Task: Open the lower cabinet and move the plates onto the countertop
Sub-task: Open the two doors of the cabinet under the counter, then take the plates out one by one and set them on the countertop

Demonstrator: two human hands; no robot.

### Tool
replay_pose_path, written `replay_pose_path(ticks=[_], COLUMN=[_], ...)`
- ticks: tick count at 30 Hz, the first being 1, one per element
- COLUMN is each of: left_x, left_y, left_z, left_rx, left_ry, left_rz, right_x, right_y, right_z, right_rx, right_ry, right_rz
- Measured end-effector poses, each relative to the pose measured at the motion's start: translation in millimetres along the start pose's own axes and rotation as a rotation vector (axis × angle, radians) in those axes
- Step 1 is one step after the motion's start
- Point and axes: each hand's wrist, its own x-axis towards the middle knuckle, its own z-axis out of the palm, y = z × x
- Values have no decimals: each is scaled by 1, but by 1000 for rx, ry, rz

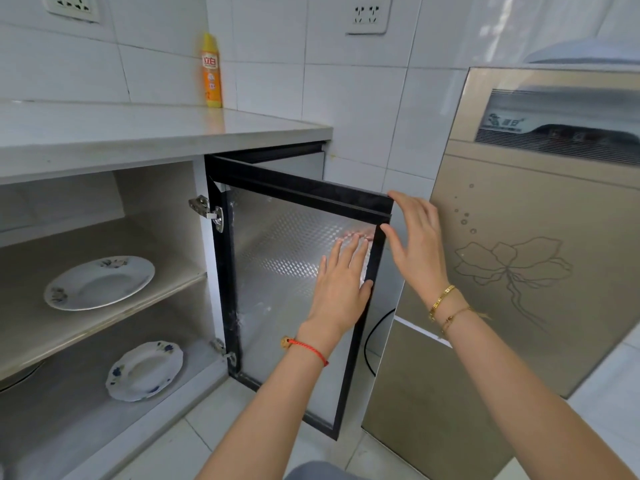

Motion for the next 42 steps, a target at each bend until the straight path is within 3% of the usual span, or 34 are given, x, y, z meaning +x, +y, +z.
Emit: replay_pose_path(ticks=[8,19,24,35,42], left_x=[-22,-102,-140,-221,-245], left_y=[0,-37,-56,-130,-188], left_z=[-21,-98,-136,-191,-209], left_rx=[-41,21,115,263,361], left_ry=[18,281,353,460,426], left_rz=[-4,-73,-175,-437,-604], right_x=[-9,-27,-32,-65,-65], right_y=[-21,-70,-102,-202,-238], right_z=[-12,-26,-13,76,152], right_rx=[32,83,172,440,504], right_ry=[-29,18,57,-242,-397], right_rz=[-7,-12,-110,-194,-202])
